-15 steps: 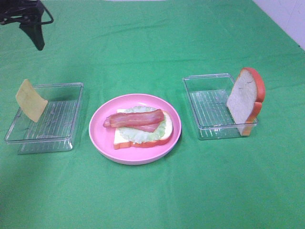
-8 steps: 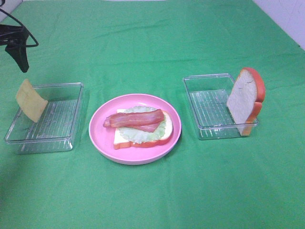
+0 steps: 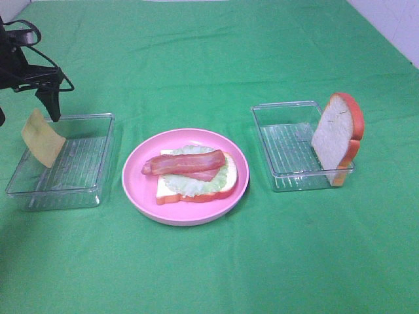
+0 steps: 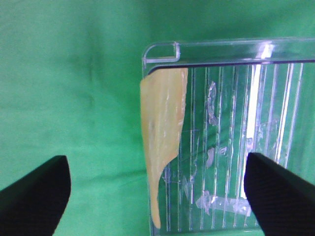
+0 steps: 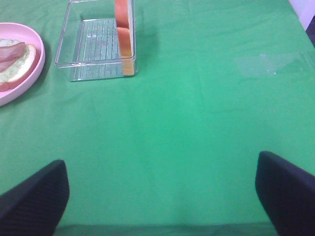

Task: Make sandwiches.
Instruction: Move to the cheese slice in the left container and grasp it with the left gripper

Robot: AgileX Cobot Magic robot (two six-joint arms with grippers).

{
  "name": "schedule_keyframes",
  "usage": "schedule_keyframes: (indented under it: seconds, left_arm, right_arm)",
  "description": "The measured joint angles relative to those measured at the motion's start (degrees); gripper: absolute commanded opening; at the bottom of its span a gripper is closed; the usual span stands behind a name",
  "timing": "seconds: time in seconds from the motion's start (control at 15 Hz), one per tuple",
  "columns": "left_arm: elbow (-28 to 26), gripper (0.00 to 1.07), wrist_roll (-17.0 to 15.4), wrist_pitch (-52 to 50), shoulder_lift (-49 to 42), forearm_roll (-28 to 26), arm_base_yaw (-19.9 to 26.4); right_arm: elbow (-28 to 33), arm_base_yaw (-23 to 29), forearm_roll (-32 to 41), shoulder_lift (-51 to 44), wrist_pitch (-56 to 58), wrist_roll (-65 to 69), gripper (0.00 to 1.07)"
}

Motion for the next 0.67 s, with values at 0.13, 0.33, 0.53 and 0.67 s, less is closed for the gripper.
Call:
schedule_keyframes:
  seconds: [0.13,0.33,0.53,0.67]
  left_arm:
    - [0.00,0.88,0.00,0.00,1.43,0.00,0.00]
    - [0.00,0.84,0.00,0.00,2.12,0.00,0.00]
    - [0.00,0.59,0.06,0.00,2.41,0.00,0.00]
    - [0.00,0.45,0.06,0.00,2.41,0.00,0.00]
  right_arm:
    - [0.00,0.00,0.00,0.00,0.00,0.00,0.99]
    - [0.00,0.00,0.00,0.00,0.00,0.00,0.99]
    - [0.00,0.00,0.00,0.00,0.00,0.00,0.99]
    - [0.00,0.00,0.00,0.00,-0.06,0.00,0.99]
